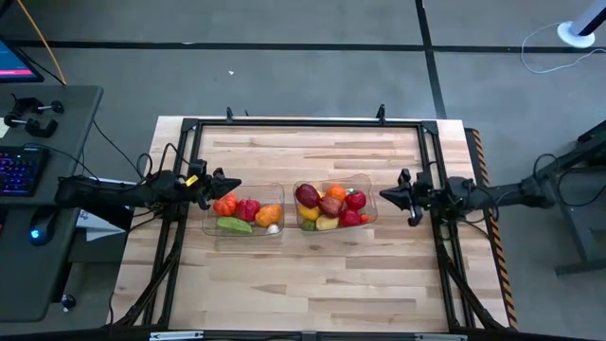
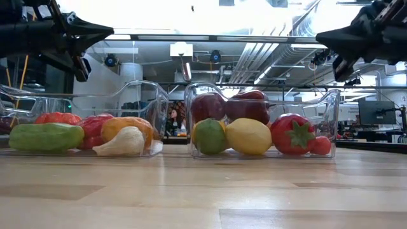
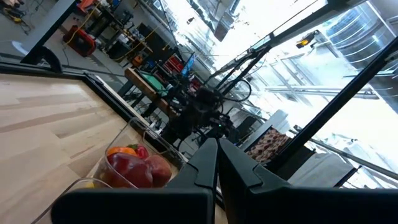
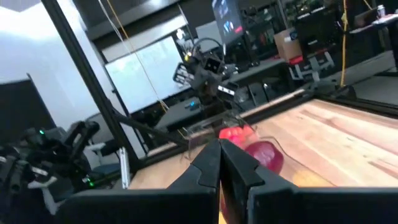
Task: Sort produce into baskets
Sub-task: Return to Home Position
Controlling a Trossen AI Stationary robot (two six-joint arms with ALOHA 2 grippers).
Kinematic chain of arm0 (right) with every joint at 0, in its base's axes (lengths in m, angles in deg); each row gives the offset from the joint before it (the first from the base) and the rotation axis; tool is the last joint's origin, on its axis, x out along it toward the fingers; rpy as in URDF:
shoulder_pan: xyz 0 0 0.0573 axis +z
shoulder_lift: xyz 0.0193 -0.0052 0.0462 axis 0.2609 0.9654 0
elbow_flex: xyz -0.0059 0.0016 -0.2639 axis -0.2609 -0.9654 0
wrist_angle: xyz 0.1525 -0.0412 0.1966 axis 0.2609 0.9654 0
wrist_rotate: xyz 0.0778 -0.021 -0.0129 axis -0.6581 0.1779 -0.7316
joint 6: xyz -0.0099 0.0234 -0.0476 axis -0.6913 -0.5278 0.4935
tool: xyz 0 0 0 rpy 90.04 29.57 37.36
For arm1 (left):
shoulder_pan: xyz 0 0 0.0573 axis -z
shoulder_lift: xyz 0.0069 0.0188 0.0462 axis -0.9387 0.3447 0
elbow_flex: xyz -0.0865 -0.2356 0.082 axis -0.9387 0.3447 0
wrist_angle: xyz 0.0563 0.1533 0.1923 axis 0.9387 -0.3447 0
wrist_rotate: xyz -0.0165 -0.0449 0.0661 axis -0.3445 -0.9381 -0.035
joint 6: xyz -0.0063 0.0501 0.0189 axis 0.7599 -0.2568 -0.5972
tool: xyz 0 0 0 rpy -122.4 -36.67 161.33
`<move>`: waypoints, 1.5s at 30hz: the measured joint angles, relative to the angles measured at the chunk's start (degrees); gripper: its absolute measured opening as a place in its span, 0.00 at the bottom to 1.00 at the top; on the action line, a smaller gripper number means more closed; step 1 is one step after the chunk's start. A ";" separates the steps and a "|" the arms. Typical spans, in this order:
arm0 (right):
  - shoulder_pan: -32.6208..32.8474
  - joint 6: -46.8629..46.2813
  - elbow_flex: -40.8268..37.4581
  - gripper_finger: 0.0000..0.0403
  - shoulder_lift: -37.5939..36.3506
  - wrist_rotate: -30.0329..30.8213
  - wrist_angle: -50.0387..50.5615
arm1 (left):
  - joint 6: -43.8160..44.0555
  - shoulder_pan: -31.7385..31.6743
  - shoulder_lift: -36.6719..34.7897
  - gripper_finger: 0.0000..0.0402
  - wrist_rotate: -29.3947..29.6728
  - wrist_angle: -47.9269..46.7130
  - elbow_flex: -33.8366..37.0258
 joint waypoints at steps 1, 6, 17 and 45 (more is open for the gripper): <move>-1.89 -0.46 -0.34 0.00 -0.04 -2.01 -0.87 | 0.00 0.00 0.00 0.00 0.00 -0.01 0.00; -10.77 0.39 -0.59 0.00 -0.02 -13.31 -0.23 | 0.01 0.00 0.00 0.00 0.00 -0.01 0.00; -14.89 1.84 -0.59 0.00 0.00 -16.90 12.05 | 0.01 0.02 0.00 0.00 0.00 -0.01 0.00; -12.86 1.83 -0.61 0.00 -11.21 -14.84 13.61 | -0.48 -0.52 -18.53 0.00 -1.81 -27.23 -0.20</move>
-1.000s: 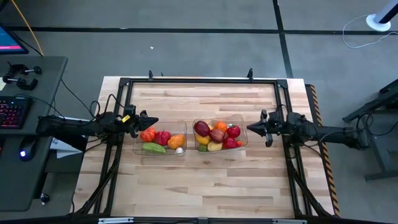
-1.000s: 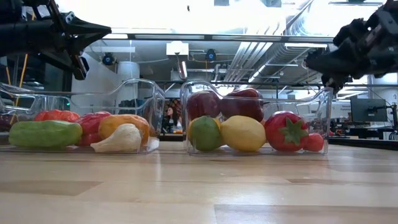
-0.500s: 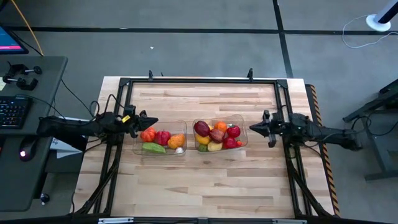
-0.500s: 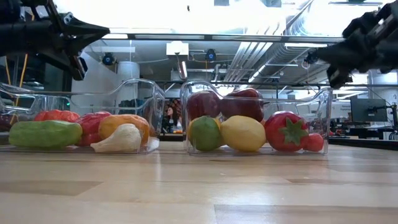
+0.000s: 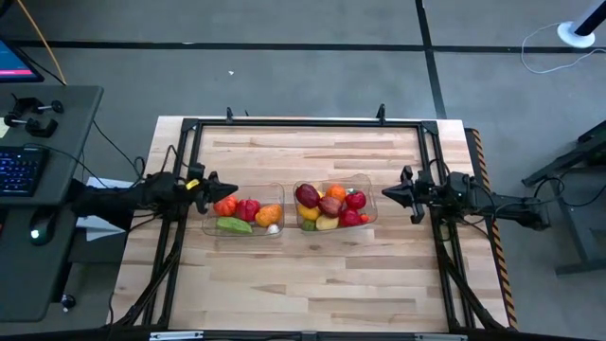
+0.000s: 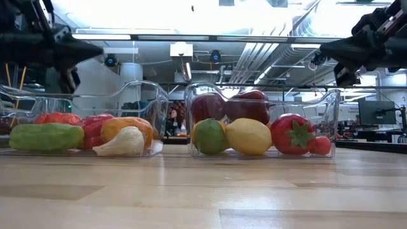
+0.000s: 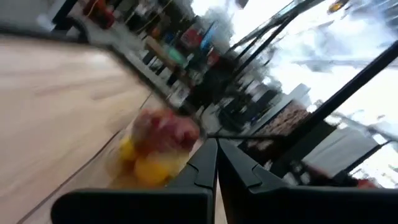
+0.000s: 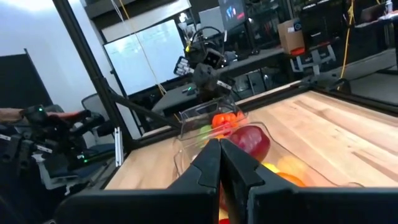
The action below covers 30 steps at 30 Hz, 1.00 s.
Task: Sort produce into baskets
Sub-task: Return to Home Position
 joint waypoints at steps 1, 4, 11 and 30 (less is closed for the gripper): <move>-0.07 0.00 0.00 0.00 0.00 0.01 0.09 | -0.12 0.19 0.02 0.00 -0.01 -1.06 0.17; -0.16 0.00 0.00 0.00 0.34 0.02 0.66 | -1.10 0.75 0.06 0.00 -0.17 -1.06 0.20; -0.16 0.00 0.00 0.00 0.37 0.00 2.84 | -0.63 1.05 0.28 0.00 -0.13 -1.02 0.20; -0.18 0.00 0.00 0.00 0.39 0.00 2.78 | -0.59 1.03 0.31 0.00 -0.11 -0.96 0.20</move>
